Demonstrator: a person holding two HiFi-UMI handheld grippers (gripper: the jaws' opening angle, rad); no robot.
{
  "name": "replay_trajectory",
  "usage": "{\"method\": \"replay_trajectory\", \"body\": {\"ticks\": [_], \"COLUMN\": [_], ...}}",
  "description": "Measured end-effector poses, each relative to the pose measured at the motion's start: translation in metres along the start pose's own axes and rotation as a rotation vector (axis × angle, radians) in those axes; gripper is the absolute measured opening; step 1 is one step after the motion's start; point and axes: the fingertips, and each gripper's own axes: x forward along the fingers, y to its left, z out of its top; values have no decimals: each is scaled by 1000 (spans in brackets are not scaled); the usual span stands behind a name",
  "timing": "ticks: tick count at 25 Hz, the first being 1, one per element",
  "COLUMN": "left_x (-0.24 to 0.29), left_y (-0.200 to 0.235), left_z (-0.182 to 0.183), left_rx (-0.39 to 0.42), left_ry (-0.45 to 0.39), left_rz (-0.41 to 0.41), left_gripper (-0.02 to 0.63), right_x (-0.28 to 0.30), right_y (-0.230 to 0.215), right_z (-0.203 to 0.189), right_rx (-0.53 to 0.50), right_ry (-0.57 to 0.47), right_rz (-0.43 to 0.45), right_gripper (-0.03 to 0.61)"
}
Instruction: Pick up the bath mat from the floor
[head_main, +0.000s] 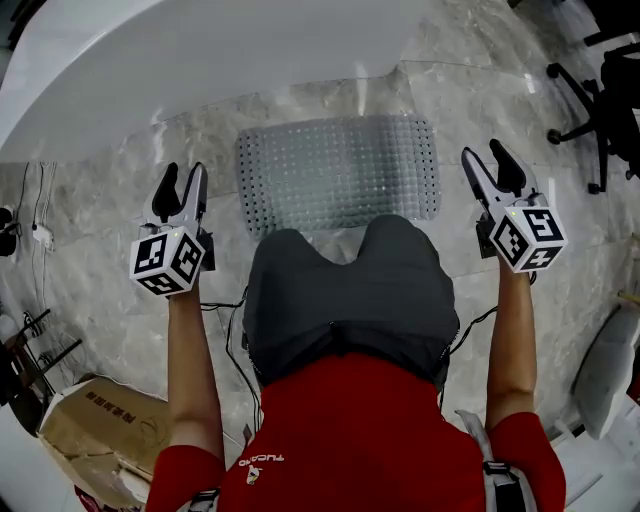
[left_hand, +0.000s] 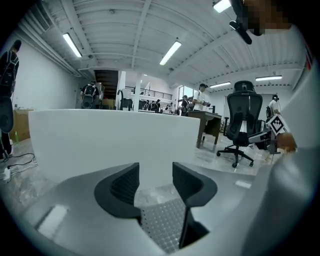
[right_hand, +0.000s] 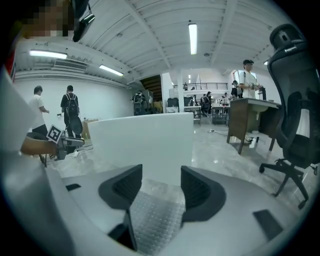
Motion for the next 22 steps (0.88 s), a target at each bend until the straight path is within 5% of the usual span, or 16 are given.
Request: {"method": "replay_trajectory", "body": {"ticks": [10, 22], "left_x": [38, 90], "left_y": [26, 43], "left_z": [-73, -207], "left_rx": [-43, -46], "left_ry": [129, 393], "left_rz": [0, 29], "left_gripper": [232, 293], "right_x": [40, 92], "right_y": [-16, -49], "right_z": [-64, -179], "right_rx": [-24, 38], "right_ry": [104, 268], "right_rz": [-8, -36], "right_gripper": [232, 250]}}
